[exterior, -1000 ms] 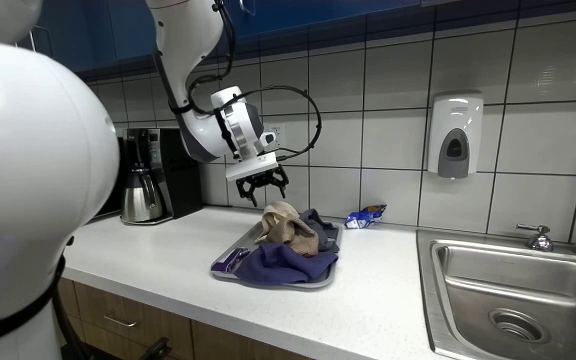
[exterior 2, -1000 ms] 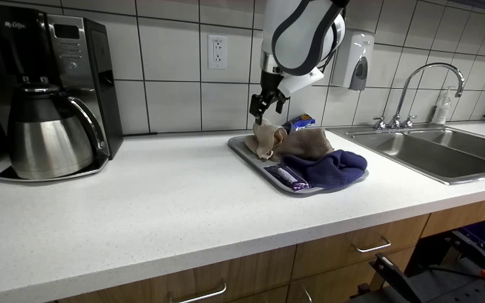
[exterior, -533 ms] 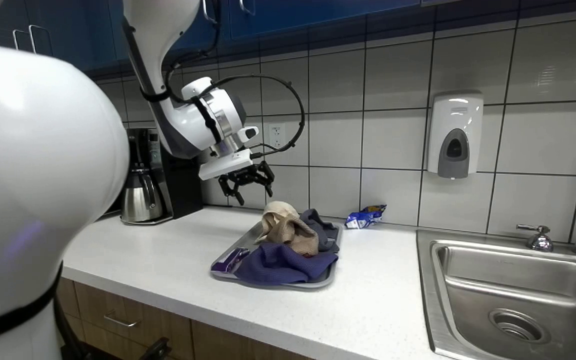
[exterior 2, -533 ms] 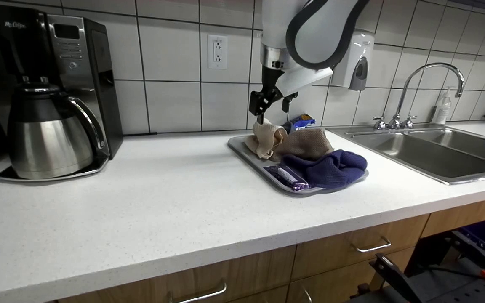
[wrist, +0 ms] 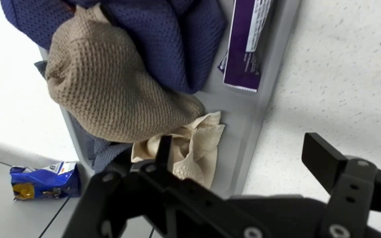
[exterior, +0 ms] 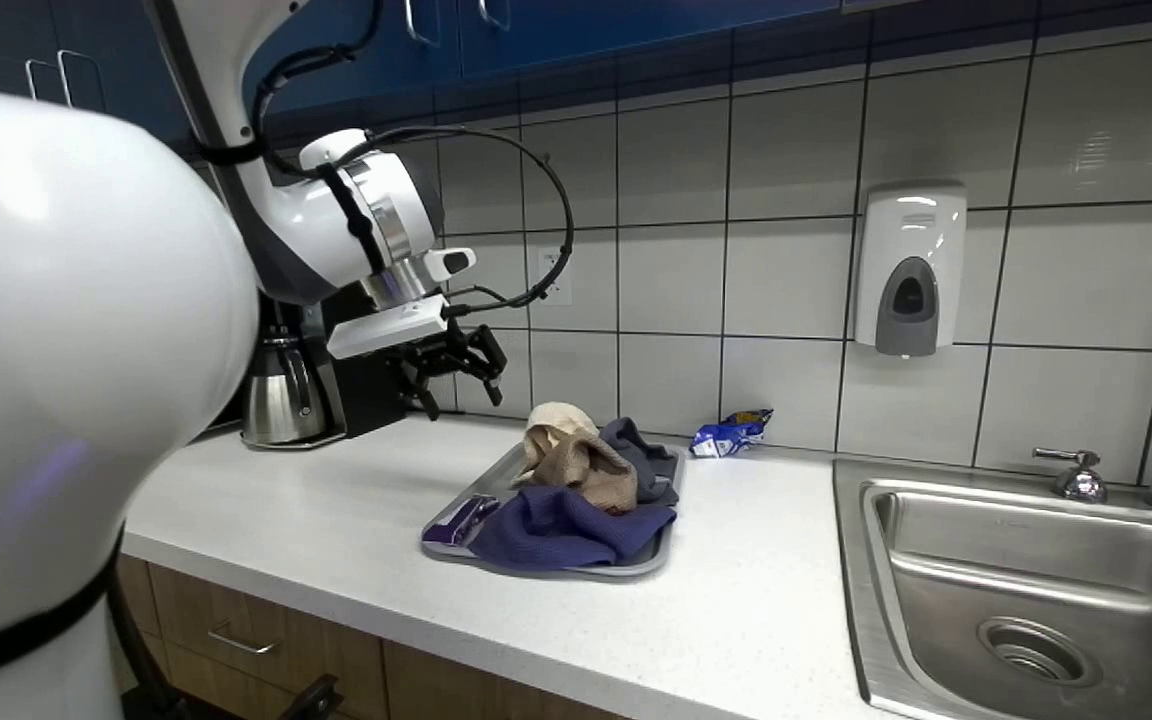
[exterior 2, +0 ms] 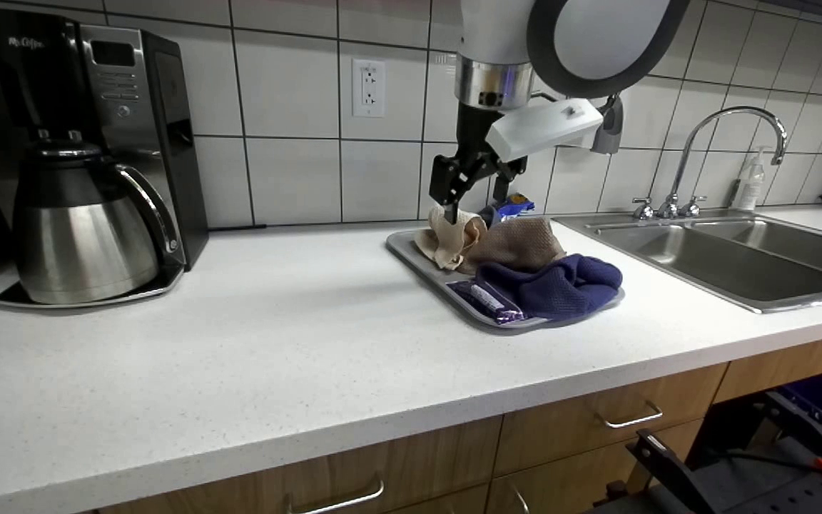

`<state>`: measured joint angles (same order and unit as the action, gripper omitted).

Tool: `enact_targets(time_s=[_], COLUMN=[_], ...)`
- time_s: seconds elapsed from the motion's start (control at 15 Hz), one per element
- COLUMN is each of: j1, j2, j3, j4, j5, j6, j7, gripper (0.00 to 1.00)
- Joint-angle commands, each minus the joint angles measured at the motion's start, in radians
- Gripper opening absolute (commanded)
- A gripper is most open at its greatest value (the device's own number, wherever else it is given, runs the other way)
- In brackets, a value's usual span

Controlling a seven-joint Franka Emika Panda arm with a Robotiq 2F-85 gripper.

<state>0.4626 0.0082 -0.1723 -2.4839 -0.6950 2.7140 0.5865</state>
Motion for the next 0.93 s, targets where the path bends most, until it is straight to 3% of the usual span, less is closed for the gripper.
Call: enact_targets(time_s=[0.0, 0.2, 0.53, 0.8, 0.87], j1=[-0.146, -0.2, -0.221, -0.231, -0.24], j2=[-0.112, -0.147, -0.2, -0.217, -0.165], j3=[0.14, 0.19, 0.207, 0.206, 0.221], j4=[-0.119, -0.169, -0.205, -0.204, -0.178], j5=[0.117, 0.282, 0.541, 0.624, 0.605], j6=[0.018, 0.041, 0.002, -0.034, 0.001], j7=[-0.167, -0.353, -0.628, -0.715, -0.675], gripper=[1.0, 1.0, 1.0, 1.0, 1.0])
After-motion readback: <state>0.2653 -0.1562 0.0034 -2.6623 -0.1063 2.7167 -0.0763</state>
